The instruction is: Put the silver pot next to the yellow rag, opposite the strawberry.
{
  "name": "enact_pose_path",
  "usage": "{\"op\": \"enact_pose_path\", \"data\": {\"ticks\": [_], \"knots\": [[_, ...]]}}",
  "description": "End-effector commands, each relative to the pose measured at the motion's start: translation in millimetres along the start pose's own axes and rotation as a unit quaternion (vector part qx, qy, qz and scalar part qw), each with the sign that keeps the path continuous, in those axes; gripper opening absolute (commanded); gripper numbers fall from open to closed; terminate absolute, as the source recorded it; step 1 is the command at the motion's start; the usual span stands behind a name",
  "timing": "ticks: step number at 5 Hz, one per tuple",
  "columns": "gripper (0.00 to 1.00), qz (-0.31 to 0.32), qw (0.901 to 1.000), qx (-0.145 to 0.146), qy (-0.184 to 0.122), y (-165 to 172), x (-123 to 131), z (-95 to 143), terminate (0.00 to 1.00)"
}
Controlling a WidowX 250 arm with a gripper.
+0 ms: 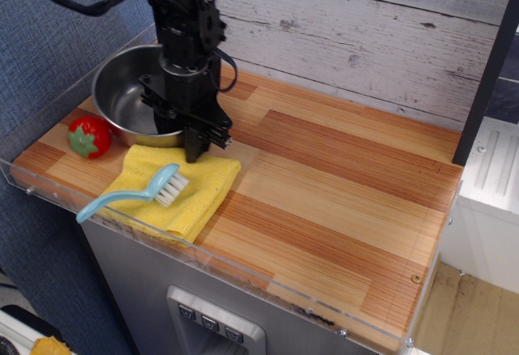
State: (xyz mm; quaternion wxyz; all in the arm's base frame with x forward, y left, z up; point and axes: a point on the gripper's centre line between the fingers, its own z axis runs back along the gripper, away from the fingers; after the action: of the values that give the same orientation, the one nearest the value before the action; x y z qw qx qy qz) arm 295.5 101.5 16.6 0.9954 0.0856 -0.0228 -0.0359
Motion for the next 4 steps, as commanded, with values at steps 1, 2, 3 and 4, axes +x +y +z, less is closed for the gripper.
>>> {"op": "enact_pose_path", "data": {"ticks": [1, 2, 3, 4], "knots": [[0.00, 0.030, 0.9929, -0.050, -0.104, 17.9, -2.5, 61.8, 0.00], [0.00, 0.036, 0.9903, -0.063, -0.118, 21.5, -8.0, 73.0, 0.00], [0.00, 0.029, 0.9894, -0.058, -0.130, 18.7, -9.6, 85.5, 0.00], [0.00, -0.004, 0.9894, -0.049, -0.137, -11.9, -1.2, 105.8, 0.00]]}}
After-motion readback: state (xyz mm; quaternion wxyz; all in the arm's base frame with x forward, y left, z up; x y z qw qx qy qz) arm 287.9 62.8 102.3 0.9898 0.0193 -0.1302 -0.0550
